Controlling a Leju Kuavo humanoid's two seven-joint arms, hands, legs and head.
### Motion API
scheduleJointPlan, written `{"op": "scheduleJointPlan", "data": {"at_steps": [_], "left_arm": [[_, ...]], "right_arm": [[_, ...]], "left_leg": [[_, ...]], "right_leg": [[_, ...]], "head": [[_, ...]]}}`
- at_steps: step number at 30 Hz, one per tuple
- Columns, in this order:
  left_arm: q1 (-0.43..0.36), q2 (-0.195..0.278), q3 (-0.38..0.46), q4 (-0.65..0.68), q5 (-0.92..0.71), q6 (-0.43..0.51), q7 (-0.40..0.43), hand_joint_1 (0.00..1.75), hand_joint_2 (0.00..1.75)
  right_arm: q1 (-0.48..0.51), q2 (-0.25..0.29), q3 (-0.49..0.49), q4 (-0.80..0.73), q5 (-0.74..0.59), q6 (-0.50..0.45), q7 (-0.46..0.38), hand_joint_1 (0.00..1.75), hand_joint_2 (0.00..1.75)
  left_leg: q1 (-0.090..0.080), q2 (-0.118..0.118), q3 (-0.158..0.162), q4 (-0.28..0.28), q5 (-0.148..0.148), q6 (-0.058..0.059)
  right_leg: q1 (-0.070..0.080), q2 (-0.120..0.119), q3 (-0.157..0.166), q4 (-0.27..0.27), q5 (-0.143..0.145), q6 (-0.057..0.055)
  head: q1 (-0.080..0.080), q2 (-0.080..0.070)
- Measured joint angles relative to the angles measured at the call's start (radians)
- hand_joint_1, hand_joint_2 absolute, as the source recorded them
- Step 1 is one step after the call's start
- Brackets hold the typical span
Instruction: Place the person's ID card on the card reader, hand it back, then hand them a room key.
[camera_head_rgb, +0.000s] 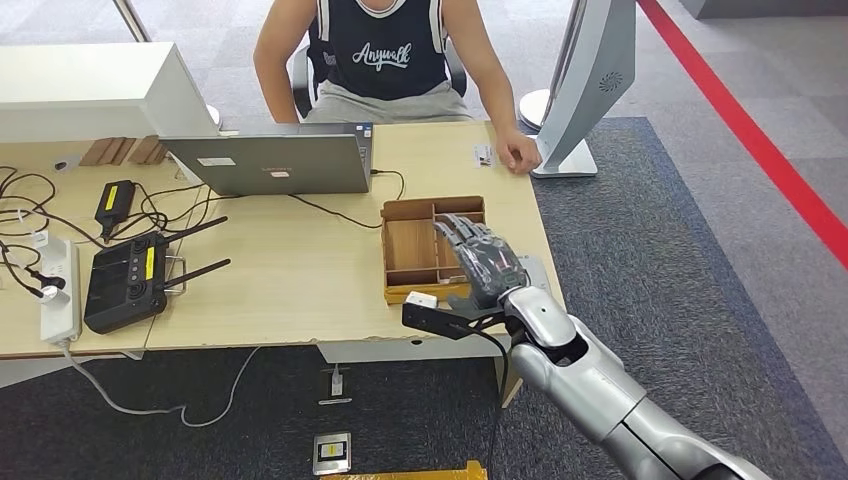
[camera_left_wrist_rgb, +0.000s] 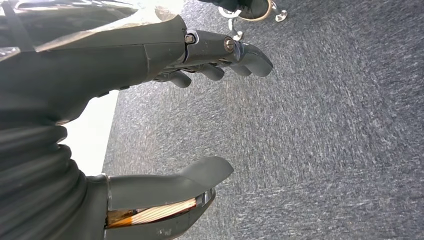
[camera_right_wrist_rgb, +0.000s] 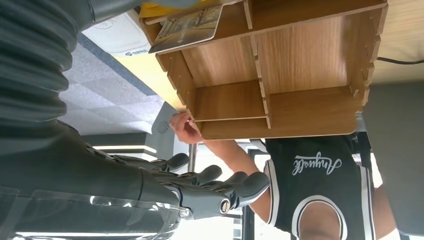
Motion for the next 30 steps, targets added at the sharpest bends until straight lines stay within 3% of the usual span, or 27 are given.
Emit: {"op": "scheduleJointPlan", "data": {"at_steps": [30], "left_arm": [[-0.001, 0.0, 0.0, 0.0, 0.0, 0.006, -0.002, 0.0, 1.75]], "right_arm": [[-0.002, 0.008, 0.024, 0.095, -0.004, -0.024, 0.011, 0.0, 1.75]], "left_leg": [[0.0, 0.0, 0.0, 0.0, 0.0, 0.0]], "right_leg": [[0.0, 0.0, 0.0, 0.0, 0.0, 0.0]], "head": [[0.0, 0.0]]}}
